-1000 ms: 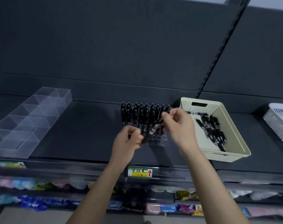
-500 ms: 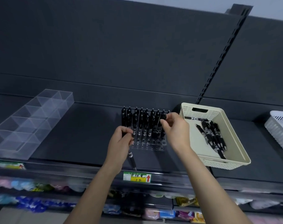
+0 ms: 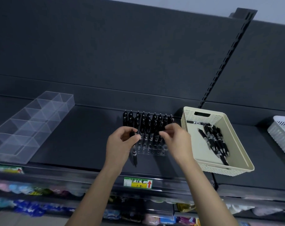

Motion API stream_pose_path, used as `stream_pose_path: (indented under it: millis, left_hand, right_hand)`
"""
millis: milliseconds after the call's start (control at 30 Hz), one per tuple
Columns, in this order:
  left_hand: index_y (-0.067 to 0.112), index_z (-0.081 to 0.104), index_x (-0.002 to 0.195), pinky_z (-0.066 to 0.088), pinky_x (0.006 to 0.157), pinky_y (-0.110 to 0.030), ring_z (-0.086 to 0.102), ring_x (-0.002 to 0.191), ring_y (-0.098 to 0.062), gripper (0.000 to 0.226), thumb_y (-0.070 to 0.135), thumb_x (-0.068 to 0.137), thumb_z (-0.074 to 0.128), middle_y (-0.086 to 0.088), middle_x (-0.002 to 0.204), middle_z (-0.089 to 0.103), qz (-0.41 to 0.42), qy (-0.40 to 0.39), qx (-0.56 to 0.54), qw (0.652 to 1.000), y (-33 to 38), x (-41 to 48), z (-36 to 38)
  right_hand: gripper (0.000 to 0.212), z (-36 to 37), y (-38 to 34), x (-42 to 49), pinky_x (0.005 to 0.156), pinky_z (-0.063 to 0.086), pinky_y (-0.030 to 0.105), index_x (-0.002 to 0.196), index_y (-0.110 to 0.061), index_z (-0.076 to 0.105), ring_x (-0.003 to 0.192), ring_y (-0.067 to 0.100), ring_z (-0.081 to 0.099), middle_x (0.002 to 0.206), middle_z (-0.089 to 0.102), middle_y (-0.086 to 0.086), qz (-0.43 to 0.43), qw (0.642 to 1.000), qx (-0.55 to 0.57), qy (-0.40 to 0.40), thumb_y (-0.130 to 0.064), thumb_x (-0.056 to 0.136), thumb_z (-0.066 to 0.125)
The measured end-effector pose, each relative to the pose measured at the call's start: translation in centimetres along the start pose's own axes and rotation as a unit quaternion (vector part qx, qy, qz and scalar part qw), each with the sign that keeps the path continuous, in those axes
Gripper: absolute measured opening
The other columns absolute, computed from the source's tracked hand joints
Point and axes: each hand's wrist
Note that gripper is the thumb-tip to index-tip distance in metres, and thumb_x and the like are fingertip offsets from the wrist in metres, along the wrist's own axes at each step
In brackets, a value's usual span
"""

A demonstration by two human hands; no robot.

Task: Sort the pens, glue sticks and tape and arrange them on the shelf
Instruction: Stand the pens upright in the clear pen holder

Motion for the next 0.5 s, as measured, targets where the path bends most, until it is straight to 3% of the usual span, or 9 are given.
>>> stream_pose_path:
  millis: [100,200,300,400,500]
  left_hand:
    - [0.019,0.071,0.084,0.048,0.065,-0.011,0.06,0.069,0.002,0.015,0.005,0.08,0.072,0.013,0.073,0.067,0.009,-0.013,-0.023,1.0,0.2,0.0,0.4]
    - [0.019,0.072,0.083,0.048,0.065,-0.013,0.059,0.071,-0.002,0.016,0.003,0.078,0.072,0.006,0.075,0.067,0.026,-0.035,-0.019,0.999,0.5,-0.2,1.3]
    - [0.018,0.072,0.084,0.048,0.065,-0.011,0.061,0.071,-0.001,0.018,0.002,0.078,0.072,0.006,0.075,0.069,0.037,-0.045,-0.011,0.998,0.7,-0.4,2.0]
    - [0.019,0.072,0.089,0.05,0.071,-0.013,0.065,0.079,-0.002,0.02,0.003,0.078,0.072,0.006,0.085,0.072,0.037,-0.033,-0.012,0.999,0.7,-0.3,1.9]
    - [0.022,0.068,0.097,0.053,0.077,-0.018,0.066,0.085,-0.003,0.024,0.008,0.079,0.074,0.006,0.094,0.069,0.025,-0.01,-0.021,0.999,0.3,-0.1,1.2]
  right_hand:
    - [0.011,0.2,-0.2,-2.0,0.069,0.049,0.022,0.09,-0.02,0.064,0.073,0.007,0.061,0.077,0.065,-0.008,0.005,0.996,0.05,-0.07,-0.018,0.082,0.072]
    - [0.013,1.4,-0.6,-3.3,0.072,0.05,0.021,0.083,-0.025,0.066,0.07,0.003,0.059,0.076,0.065,-0.009,-0.008,0.986,0.078,-0.148,-0.014,0.08,0.073]
    - [0.023,1.6,-0.6,-3.6,0.066,0.044,0.013,0.071,-0.029,0.061,0.066,-0.001,0.056,0.072,0.063,-0.01,-0.035,0.986,0.077,-0.143,-0.011,0.08,0.072]
    - [0.021,1.1,-0.5,-3.7,0.064,0.045,0.013,0.071,-0.027,0.062,0.065,0.001,0.056,0.071,0.063,-0.009,-0.052,0.988,0.065,-0.13,-0.01,0.081,0.07]
    - [0.014,0.5,0.0,-3.2,0.062,0.045,0.017,0.075,-0.02,0.058,0.066,0.008,0.057,0.073,0.062,-0.007,-0.04,0.997,0.033,-0.053,-0.009,0.081,0.065]
Point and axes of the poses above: each hand's wrist, its own x-axis towards the middle knuckle, its own z-axis out of the palm, y = z × x
